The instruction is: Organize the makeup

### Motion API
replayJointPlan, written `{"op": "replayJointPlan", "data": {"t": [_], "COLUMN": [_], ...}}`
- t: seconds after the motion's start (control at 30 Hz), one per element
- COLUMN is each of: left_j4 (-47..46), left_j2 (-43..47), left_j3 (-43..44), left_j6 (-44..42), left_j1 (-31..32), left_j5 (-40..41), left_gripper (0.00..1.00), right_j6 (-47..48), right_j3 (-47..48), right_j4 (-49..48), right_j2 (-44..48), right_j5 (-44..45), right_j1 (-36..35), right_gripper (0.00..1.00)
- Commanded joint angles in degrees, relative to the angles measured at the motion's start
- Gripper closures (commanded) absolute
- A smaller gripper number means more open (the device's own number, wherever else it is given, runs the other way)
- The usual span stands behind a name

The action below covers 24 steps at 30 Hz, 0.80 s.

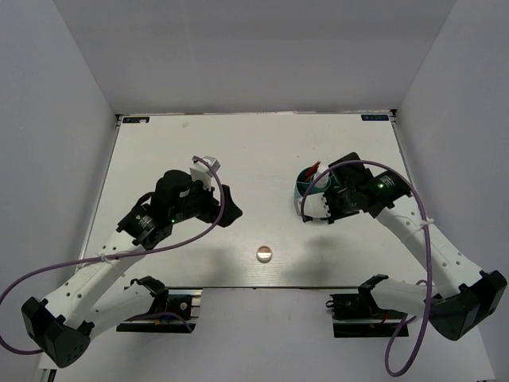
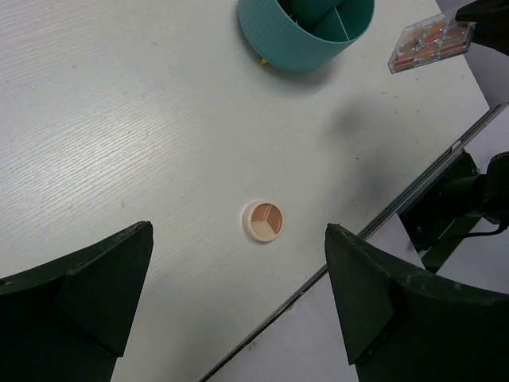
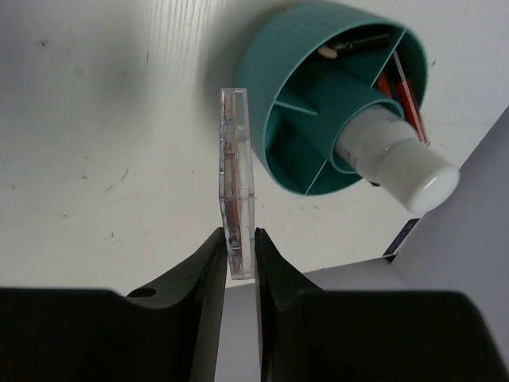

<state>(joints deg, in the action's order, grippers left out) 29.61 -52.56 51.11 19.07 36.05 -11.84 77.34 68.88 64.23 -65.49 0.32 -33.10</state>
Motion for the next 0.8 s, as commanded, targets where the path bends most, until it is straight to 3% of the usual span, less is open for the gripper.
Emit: {"op": "replayJointPlan", "data": {"t": [0.0, 0.77], "left_j4": [-1.0, -0.5], "left_j2": [2.1, 4.7], "left_j3": [-0.9, -2.3], "left_j6": [0.7, 1.7], "left_j1": [-0.2, -0.2], "left_j5": [-1.1, -0.6], "left_gripper": [0.02, 0.02], "right_j6": [2.5, 13.6], "right_j3": [-2.0, -2.9], "right_j4": [-3.2, -13.6], "right_j2": [0.8, -6.0], "right_j5": [6.4, 5.1], "right_j1": [1.4, 8.7], "right_gripper": [1.00, 1.00]}}
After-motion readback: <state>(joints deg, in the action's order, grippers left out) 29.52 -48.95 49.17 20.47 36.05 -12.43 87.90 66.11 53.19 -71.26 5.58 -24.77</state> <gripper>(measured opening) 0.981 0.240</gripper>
